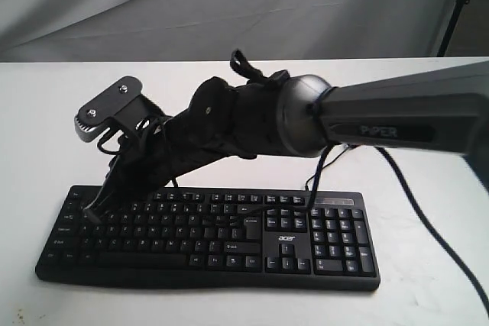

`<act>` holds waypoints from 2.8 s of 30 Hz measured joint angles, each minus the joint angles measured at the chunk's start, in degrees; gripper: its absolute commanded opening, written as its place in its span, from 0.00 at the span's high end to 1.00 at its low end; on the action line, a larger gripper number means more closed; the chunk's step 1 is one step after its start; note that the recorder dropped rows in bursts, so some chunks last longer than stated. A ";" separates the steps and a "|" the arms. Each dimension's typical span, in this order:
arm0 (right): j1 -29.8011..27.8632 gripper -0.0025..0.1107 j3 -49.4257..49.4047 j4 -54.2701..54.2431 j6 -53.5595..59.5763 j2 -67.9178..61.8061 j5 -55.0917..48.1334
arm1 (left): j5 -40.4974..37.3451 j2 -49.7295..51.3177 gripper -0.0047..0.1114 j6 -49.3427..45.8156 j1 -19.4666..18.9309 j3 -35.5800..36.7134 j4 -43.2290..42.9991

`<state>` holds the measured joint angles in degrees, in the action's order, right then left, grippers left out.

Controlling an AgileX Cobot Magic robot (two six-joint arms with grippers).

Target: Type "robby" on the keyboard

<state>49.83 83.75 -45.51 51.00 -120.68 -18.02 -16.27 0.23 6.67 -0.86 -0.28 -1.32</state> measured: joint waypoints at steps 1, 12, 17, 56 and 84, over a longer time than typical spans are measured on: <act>0.12 0.98 0.28 -0.12 0.38 -0.56 0.00 | 0.00 0.00 0.96 0.00 0.00 0.00 0.00; 1.41 0.98 0.67 -0.44 3.17 -3.62 0.46 | 0.00 0.00 0.96 0.00 0.00 0.00 0.00; 1.41 0.98 0.67 -0.44 3.17 -5.85 1.79 | 0.00 0.00 0.96 0.00 0.00 0.00 0.00; 1.41 0.98 0.67 0.33 3.36 -7.74 3.86 | 0.00 0.00 0.96 0.00 0.00 0.00 0.00; 2.01 0.98 1.19 5.50 -0.18 -8.45 3.42 | 0.00 0.00 0.96 0.00 0.00 0.00 0.00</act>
<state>51.85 84.93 -40.01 50.82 -129.12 -14.60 -16.27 0.23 6.67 -0.86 -0.28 -1.32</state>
